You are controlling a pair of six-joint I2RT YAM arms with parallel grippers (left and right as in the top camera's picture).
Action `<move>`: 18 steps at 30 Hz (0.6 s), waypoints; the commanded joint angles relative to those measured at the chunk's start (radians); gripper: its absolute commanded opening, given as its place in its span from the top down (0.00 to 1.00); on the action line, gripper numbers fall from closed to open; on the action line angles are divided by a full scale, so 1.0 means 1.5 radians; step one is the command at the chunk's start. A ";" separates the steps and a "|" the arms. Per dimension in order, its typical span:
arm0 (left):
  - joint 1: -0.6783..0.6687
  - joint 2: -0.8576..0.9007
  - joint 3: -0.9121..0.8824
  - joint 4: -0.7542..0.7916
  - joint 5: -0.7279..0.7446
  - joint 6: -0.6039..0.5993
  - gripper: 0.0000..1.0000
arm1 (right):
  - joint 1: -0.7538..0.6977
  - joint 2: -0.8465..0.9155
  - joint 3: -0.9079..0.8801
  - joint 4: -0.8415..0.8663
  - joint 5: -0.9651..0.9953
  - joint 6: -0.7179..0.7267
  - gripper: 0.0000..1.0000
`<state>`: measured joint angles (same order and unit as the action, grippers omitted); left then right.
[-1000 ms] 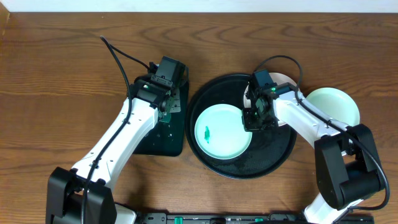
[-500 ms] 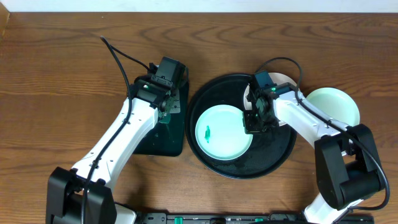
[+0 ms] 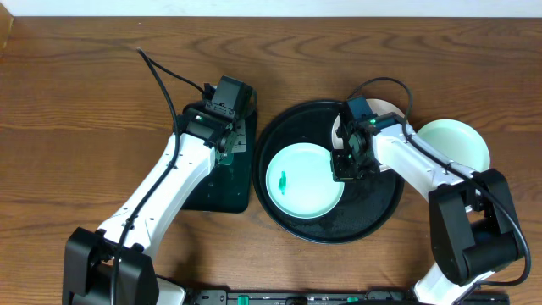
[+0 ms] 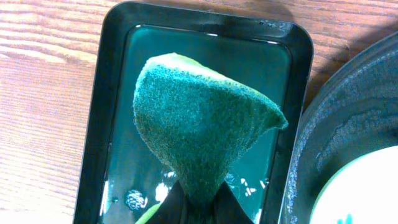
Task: Clean dirty plates on tray and stack at the side
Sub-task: 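Carry the green sponge right over the pale green plate on the round tray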
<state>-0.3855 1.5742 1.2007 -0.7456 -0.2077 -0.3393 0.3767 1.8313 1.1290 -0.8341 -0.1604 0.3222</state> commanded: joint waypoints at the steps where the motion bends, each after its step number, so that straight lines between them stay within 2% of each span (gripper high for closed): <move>1: -0.001 -0.005 0.013 -0.001 -0.001 0.020 0.92 | 0.008 0.002 0.000 -0.005 -0.007 0.006 0.98; 9: -0.001 -0.005 0.107 -0.032 -0.002 0.052 0.92 | 0.008 0.002 0.000 -0.008 -0.006 0.030 0.98; 11: -0.001 -0.005 0.123 -0.027 -0.001 0.039 0.92 | 0.007 0.002 0.000 -0.008 -0.006 0.030 0.98; 12: -0.003 -0.005 0.125 -0.025 0.001 0.008 0.92 | 0.007 0.002 0.000 -0.008 -0.006 0.030 0.98; 14: -0.006 -0.004 0.125 -0.024 0.051 -0.023 0.92 | 0.007 0.002 0.000 -0.008 -0.006 0.030 0.98; 18: -0.013 -0.004 0.118 -0.025 0.194 -0.022 0.92 | 0.008 0.002 0.000 -0.008 -0.006 0.030 0.98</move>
<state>-0.3927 1.5749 1.3731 -0.7849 -0.0818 -0.3435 0.3794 1.8313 1.1290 -0.8413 -0.1619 0.3538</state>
